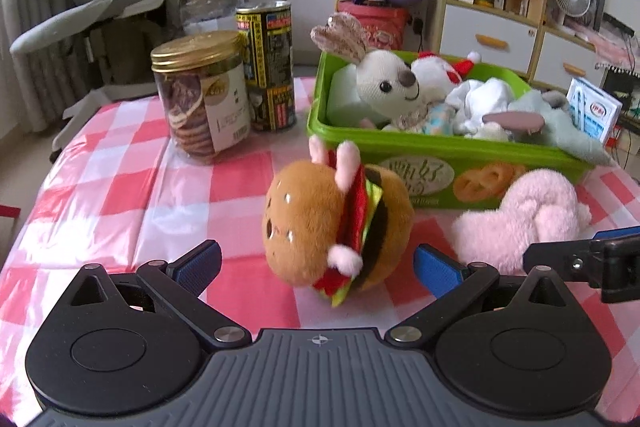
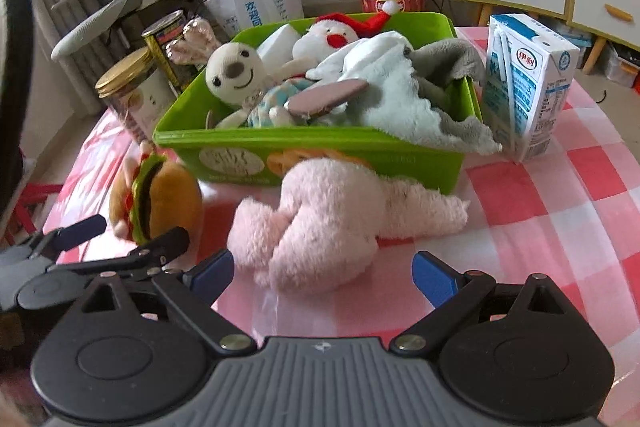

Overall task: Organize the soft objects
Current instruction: 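Grasp the hamburger plush with the left tool while the right tool grasps the pink plush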

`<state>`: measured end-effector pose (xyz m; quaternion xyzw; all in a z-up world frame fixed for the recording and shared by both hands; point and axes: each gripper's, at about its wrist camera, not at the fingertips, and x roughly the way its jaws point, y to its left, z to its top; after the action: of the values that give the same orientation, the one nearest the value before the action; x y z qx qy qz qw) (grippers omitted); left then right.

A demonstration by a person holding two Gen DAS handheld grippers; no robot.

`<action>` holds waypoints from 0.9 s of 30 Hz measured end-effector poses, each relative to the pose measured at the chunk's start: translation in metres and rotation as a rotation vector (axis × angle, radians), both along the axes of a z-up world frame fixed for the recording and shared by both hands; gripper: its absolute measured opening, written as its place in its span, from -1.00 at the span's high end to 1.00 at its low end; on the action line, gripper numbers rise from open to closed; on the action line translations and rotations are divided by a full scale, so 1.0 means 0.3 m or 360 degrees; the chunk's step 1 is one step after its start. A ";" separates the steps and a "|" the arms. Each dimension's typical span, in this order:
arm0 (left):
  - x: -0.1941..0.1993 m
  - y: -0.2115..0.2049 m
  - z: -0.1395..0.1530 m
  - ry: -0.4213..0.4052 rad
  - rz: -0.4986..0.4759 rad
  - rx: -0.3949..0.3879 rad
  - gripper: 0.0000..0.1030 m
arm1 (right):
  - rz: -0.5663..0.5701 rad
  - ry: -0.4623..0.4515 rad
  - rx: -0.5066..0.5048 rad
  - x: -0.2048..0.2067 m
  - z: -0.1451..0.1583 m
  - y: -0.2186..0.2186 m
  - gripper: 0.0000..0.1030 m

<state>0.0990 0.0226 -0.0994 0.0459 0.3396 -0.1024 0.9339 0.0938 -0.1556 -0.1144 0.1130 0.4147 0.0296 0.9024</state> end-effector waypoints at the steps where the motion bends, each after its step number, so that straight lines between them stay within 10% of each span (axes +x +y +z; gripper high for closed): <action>1: 0.004 -0.003 0.001 -0.0007 -0.0008 -0.0005 -0.89 | -0.0009 0.0000 0.0008 0.007 -0.002 -0.001 -0.46; 27: 0.000 -0.049 0.000 -0.0085 -0.0104 0.0110 -0.45 | -0.0084 -0.0040 0.0065 0.027 -0.007 -0.037 -0.22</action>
<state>0.0991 0.0078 -0.0995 0.0919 0.3162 -0.1196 0.9366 0.1019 -0.1666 -0.1166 0.1419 0.3994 0.0157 0.9056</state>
